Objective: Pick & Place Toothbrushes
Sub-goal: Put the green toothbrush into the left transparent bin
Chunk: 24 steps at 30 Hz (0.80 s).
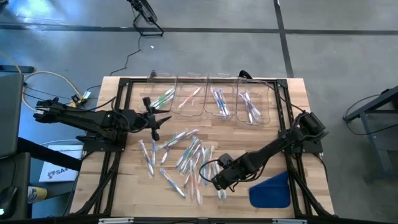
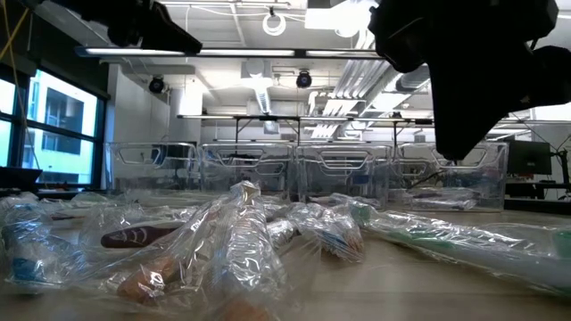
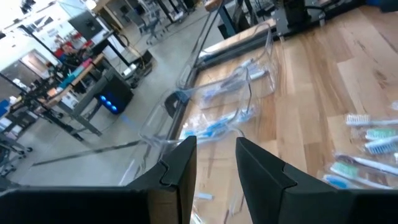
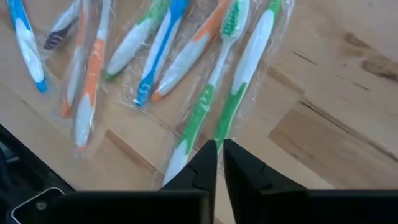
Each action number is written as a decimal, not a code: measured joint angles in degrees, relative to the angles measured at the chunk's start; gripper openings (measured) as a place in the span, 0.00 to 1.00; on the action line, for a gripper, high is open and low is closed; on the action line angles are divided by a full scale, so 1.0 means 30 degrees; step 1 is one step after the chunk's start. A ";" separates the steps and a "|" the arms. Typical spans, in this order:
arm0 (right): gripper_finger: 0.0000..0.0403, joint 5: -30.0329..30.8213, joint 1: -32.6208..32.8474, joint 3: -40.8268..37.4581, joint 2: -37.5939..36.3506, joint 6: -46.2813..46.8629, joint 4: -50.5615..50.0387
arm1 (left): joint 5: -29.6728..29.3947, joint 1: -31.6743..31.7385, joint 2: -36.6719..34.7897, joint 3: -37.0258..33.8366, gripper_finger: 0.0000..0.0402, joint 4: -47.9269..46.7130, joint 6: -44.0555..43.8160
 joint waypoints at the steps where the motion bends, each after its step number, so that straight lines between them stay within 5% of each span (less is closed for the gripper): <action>1: 0.09 -0.0005 0.0000 0.0000 0.0000 -0.0256 0.0004 | 0.0000 0.0005 0.0000 0.0000 0.27 -0.0097 -0.0151; 12: 0.39 0.0061 -0.0229 -0.0007 0.0000 0.0826 0.0008 | -0.0007 0.0000 0.0000 0.0000 0.27 -0.0164 -0.0306; 24: 0.32 -0.0010 -0.0605 -0.0007 0.0000 -0.0044 0.0287 | -0.0007 0.0007 0.0000 0.0000 0.27 -0.0171 -0.0526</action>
